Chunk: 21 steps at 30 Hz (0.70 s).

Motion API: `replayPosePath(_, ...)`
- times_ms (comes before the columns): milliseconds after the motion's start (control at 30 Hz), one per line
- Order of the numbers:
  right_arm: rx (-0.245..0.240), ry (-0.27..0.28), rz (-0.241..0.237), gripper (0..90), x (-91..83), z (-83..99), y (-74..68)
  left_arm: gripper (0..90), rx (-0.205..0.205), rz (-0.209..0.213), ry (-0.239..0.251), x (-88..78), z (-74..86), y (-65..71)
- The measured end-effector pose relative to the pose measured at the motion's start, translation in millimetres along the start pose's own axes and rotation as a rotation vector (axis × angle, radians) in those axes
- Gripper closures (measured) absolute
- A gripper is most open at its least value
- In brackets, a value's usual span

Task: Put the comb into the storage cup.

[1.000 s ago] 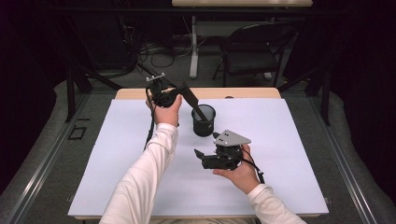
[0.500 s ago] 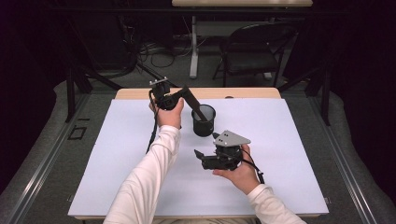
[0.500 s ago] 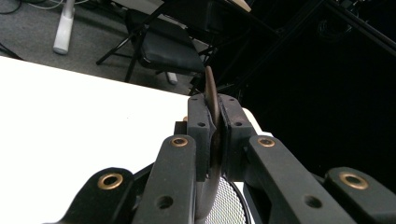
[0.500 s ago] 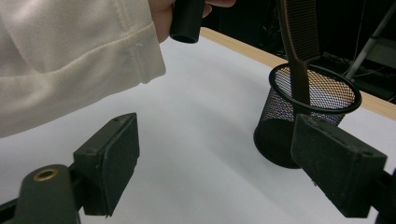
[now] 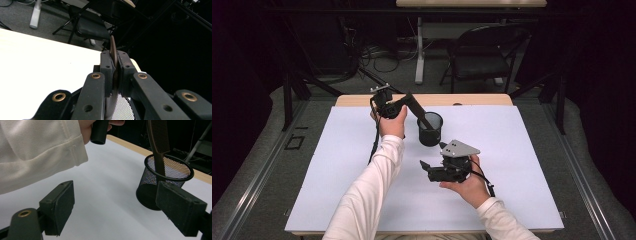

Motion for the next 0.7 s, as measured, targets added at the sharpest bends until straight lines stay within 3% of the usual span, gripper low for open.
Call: replayPosePath(700,-0.002,-0.003,0.001,15.4,1.1,0.6,-0.8,84.8,-0.022,-0.027,0.000,-3.3,4.5,-15.4)
Point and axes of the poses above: each handheld gripper's, and its own axes: x roughly forward along the jaws, z roughly out of its underside, y roughly to its right, the point moved 4 cm from there along x, roughly forward along the jaws, and after that the axes turned 10 degrees about x, right-handed, at the moved point
